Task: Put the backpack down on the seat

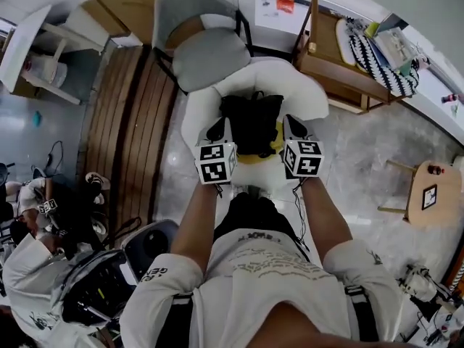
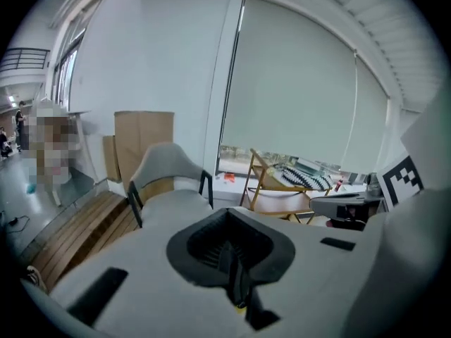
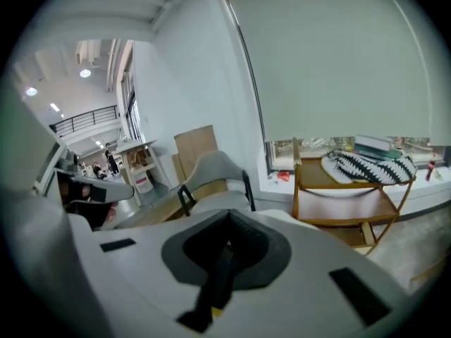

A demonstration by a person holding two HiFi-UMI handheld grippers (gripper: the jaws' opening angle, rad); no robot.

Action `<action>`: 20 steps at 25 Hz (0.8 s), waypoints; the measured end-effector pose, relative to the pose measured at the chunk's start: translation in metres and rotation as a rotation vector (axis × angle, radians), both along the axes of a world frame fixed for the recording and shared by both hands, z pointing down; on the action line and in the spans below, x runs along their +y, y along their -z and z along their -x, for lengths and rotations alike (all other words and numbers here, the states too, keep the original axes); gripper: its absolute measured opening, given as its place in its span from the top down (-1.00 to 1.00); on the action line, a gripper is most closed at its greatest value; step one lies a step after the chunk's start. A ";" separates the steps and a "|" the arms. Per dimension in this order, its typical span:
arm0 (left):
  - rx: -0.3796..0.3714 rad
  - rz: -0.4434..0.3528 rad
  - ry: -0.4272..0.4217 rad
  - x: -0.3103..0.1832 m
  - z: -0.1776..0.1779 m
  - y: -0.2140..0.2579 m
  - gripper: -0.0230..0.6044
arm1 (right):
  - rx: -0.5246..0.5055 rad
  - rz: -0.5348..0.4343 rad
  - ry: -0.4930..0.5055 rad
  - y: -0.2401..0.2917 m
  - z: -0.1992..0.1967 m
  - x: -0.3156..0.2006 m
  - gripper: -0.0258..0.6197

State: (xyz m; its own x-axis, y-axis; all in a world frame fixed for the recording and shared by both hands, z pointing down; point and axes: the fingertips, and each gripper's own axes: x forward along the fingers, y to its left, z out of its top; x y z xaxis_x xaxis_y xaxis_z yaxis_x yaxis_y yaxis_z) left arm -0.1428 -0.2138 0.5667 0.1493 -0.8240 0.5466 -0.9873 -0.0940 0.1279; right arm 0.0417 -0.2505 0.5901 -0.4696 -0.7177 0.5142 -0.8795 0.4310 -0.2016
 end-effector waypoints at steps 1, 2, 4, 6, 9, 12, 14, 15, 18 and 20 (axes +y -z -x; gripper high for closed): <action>-0.008 -0.023 0.004 0.002 0.000 0.018 0.86 | -0.023 -0.025 -0.010 0.020 -0.001 0.000 0.84; -0.021 -0.047 0.013 0.002 0.002 0.036 0.86 | -0.045 -0.056 -0.016 0.040 -0.001 0.000 0.84; -0.058 -0.091 0.039 0.002 0.007 0.070 0.86 | -0.082 -0.129 -0.021 0.082 -0.001 0.000 0.84; -0.103 -0.134 0.057 0.007 0.010 0.104 0.86 | -0.107 -0.202 -0.021 0.123 -0.003 0.004 0.84; -0.124 -0.202 0.055 0.015 0.006 0.148 0.86 | -0.104 -0.304 -0.011 0.172 -0.007 0.011 0.84; -0.120 -0.266 0.058 0.017 0.002 0.182 0.86 | -0.109 -0.382 -0.002 0.210 -0.007 0.010 0.84; -0.122 -0.299 0.057 0.017 0.002 0.203 0.86 | -0.134 -0.415 0.000 0.231 -0.004 0.010 0.84; -0.125 -0.312 0.052 0.017 0.002 0.212 0.86 | -0.148 -0.431 0.002 0.241 -0.003 0.011 0.84; -0.139 -0.353 0.041 0.016 0.001 0.239 0.86 | -0.156 -0.471 0.013 0.261 0.001 0.011 0.84; -0.139 -0.375 0.046 0.017 0.003 0.251 0.86 | -0.148 -0.478 0.016 0.264 0.001 0.012 0.84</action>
State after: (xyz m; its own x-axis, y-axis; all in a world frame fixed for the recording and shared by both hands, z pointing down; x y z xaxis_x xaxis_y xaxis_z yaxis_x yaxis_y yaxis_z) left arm -0.1453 -0.1968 0.3160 0.0532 -0.9743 0.2188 -0.9971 -0.0638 -0.0417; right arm 0.0407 -0.2385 0.3258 -0.5259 -0.8487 0.0568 -0.8487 0.5192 -0.1009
